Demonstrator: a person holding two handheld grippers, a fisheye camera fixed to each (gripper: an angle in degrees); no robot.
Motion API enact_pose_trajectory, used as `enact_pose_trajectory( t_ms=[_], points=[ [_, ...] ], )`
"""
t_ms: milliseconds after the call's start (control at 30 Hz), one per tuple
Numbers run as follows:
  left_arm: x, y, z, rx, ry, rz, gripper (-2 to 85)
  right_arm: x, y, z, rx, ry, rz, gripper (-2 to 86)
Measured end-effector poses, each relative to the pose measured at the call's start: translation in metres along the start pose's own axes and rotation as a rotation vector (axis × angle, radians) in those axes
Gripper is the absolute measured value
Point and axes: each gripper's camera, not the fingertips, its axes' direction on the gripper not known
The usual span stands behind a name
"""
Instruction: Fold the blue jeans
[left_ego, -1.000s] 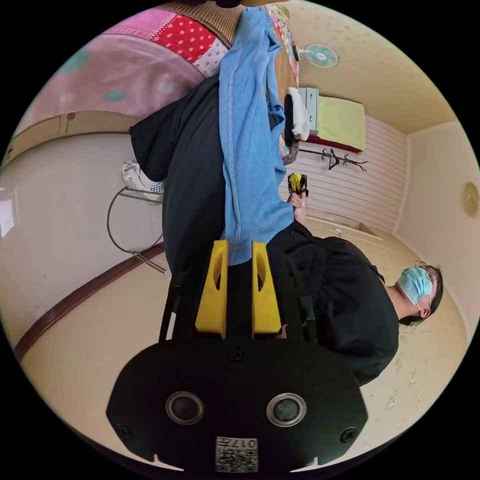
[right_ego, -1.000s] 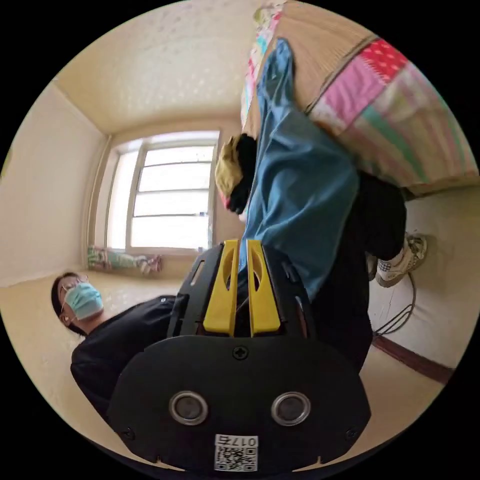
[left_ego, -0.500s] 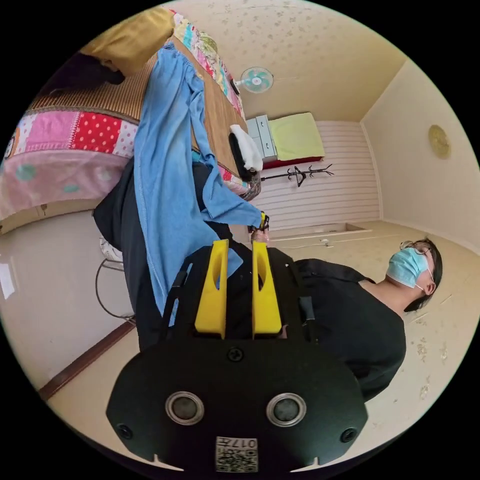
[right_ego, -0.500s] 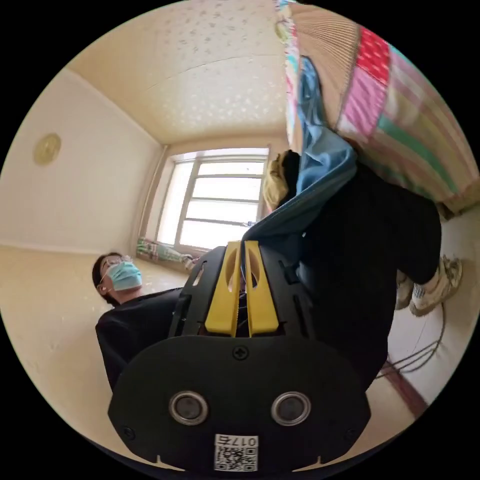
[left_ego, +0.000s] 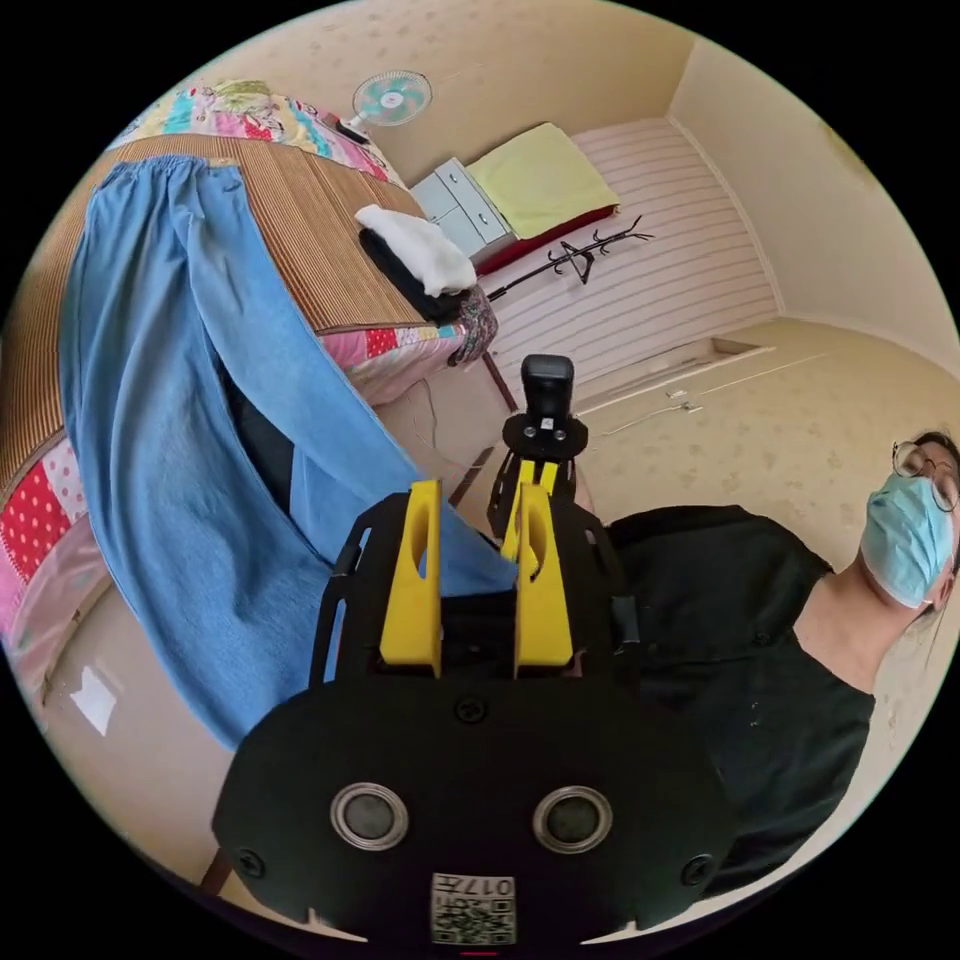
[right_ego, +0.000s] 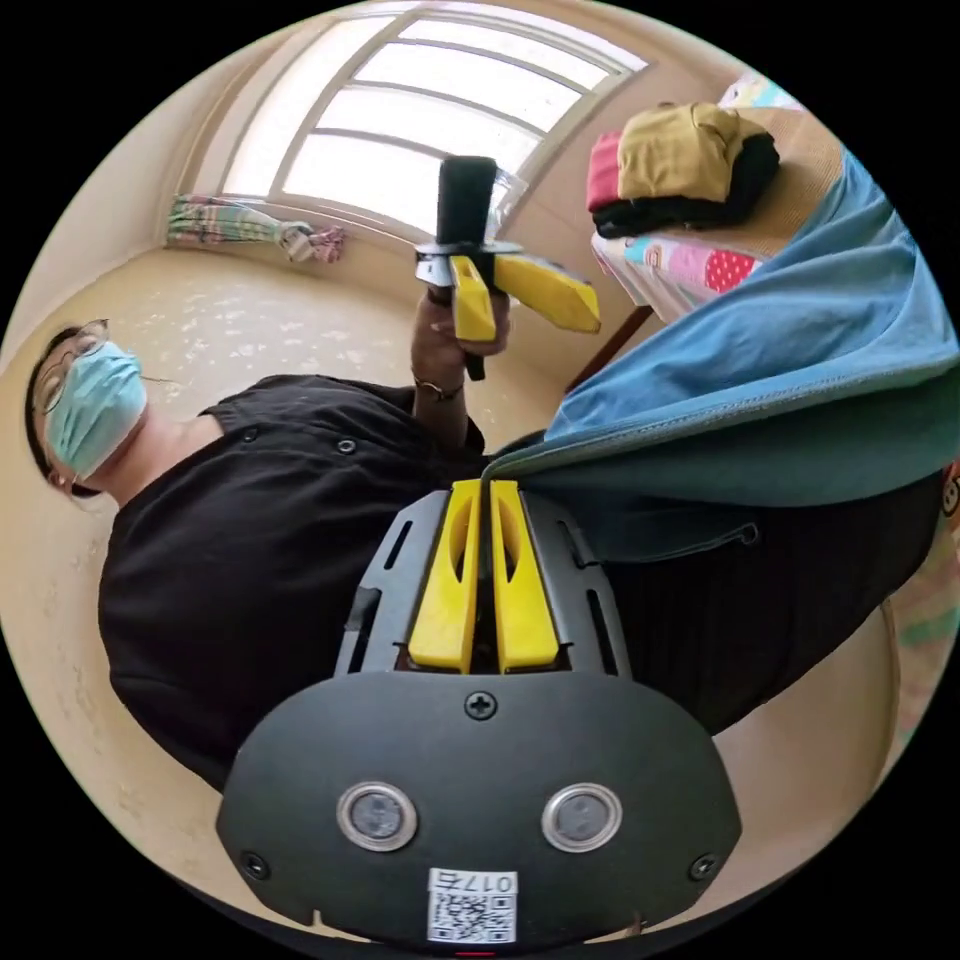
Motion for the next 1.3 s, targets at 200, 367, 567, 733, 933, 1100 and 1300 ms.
enact_pose_trajectory(
  t_ms=[200,367,567,733,933,1100,1300],
  points=[
    [-0.040,0.009,0.061,-0.078,-0.026,-0.104,11.7,0.039,0.017,0.016,0.039,-0.112,0.129,2.0],
    [-0.050,0.007,0.100,-0.116,0.065,-0.103,12.5,0.027,0.031,0.005,0.081,-0.072,0.111,1.8],
    [-0.035,-0.006,0.117,-0.186,-0.034,-0.082,12.8,0.011,0.022,0.004,0.115,-0.094,0.008,2.1],
    [-0.044,-0.001,0.110,-0.201,-0.042,-0.117,12.8,0.015,0.009,0.014,0.092,-0.119,-0.034,2.3],
    [-0.052,0.020,0.079,-0.125,-0.030,-0.155,12.9,0.021,-0.001,0.015,0.087,-0.160,-0.046,2.1],
    [-0.045,0.035,0.068,-0.154,-0.060,-0.165,12.3,0.027,-0.010,0.019,0.056,-0.175,-0.041,2.2],
    [-0.080,0.047,0.061,-0.081,0.222,-0.169,5.5,0.039,-0.019,0.029,0.096,-0.282,-0.048,6.4]
  ],
)
